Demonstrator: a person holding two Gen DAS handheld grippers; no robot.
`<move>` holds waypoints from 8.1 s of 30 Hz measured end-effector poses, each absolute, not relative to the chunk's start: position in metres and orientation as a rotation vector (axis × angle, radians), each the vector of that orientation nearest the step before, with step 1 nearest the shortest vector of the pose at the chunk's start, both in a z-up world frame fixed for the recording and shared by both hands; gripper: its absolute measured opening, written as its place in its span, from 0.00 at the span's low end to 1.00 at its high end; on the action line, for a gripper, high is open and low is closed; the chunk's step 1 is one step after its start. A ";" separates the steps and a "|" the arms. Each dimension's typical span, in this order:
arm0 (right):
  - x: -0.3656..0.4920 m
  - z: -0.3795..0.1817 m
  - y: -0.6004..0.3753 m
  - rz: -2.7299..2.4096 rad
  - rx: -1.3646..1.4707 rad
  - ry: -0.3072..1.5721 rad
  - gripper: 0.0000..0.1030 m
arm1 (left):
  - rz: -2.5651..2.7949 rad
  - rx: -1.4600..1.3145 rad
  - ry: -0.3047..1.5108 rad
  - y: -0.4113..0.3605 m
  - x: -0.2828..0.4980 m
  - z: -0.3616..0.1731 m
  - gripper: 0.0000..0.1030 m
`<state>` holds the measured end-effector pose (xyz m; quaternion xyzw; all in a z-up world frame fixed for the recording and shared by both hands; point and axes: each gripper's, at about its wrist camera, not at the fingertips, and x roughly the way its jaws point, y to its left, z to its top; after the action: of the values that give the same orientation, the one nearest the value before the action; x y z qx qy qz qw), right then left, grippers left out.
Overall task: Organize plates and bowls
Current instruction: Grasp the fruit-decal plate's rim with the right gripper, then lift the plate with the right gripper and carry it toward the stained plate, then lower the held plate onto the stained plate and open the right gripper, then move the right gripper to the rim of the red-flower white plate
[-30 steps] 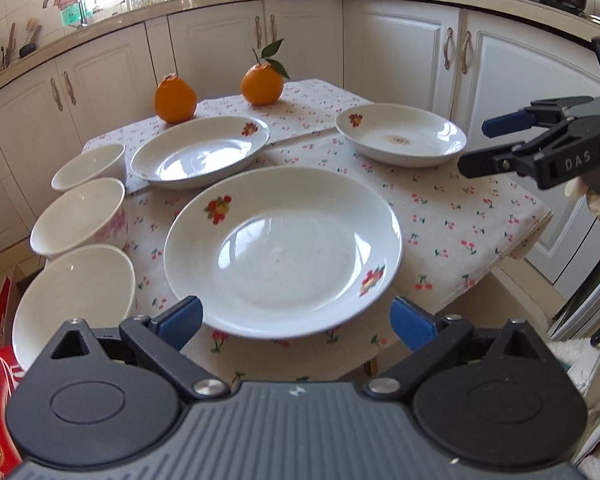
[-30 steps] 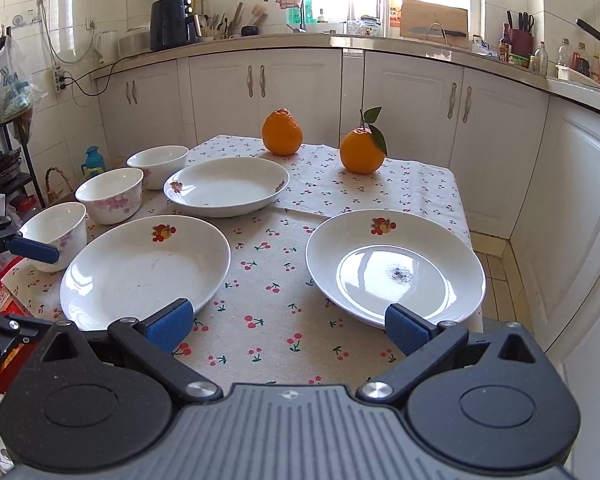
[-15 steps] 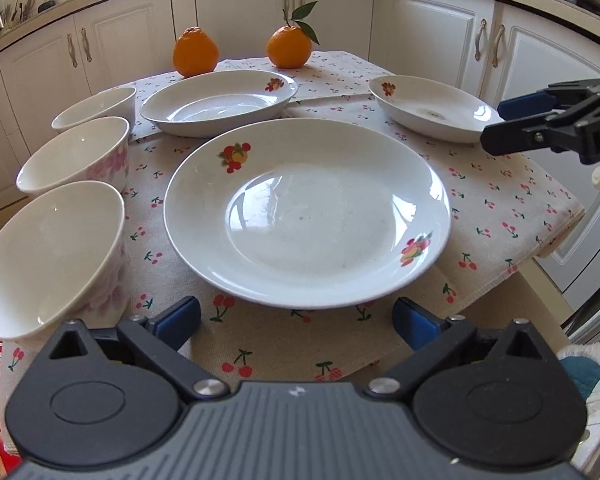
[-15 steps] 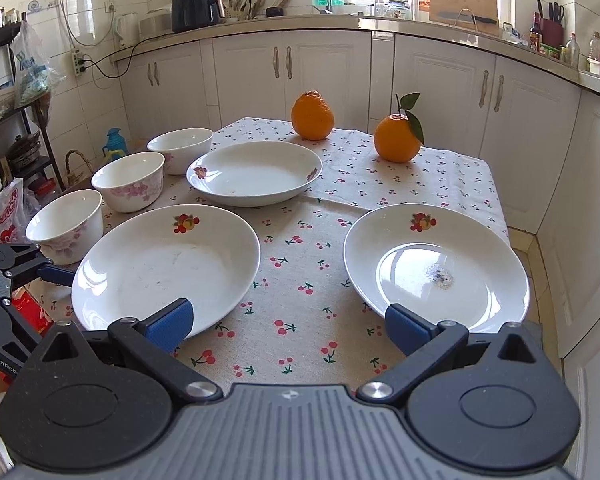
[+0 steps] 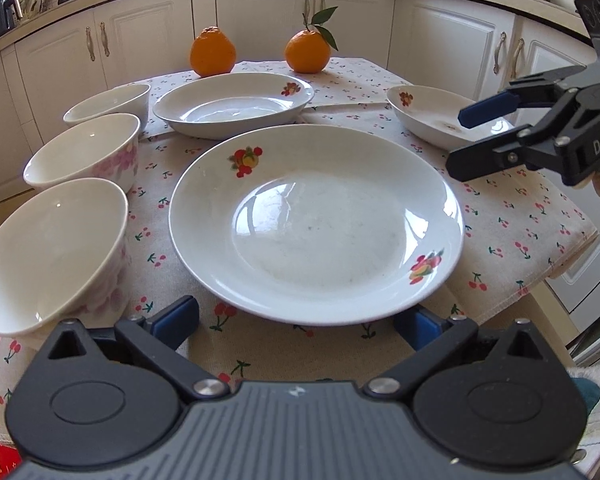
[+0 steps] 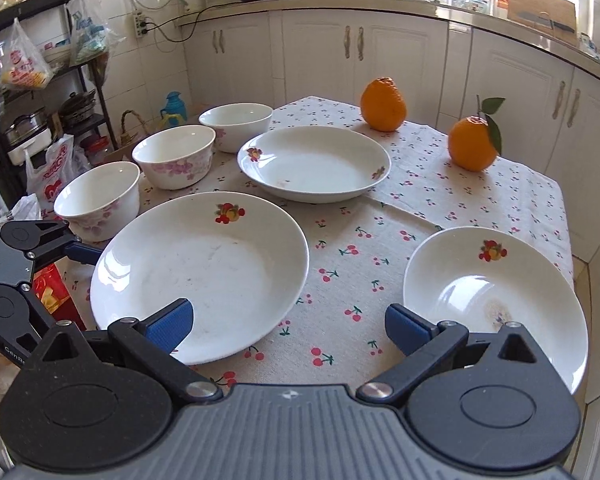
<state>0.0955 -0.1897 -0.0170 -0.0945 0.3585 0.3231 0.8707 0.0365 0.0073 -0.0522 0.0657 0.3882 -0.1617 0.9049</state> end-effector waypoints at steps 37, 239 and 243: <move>0.197 -0.051 -0.131 0.975 -0.133 0.965 0.81 | -0.394 0.152 0.715 0.006 0.029 -0.057 1.00; 0.187 0.007 -0.216 0.549 -0.226 0.824 1.00 | -0.062 0.039 0.733 -0.028 0.183 -0.067 1.00; 0.209 0.011 -0.204 0.613 -0.255 0.827 1.00 | -0.057 0.038 0.727 -0.028 0.190 -0.068 1.00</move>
<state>0.2092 -0.2037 0.0109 -0.1216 0.3946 0.2925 0.8625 0.1900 -0.0278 -0.0682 0.0186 0.3557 -0.0279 0.9340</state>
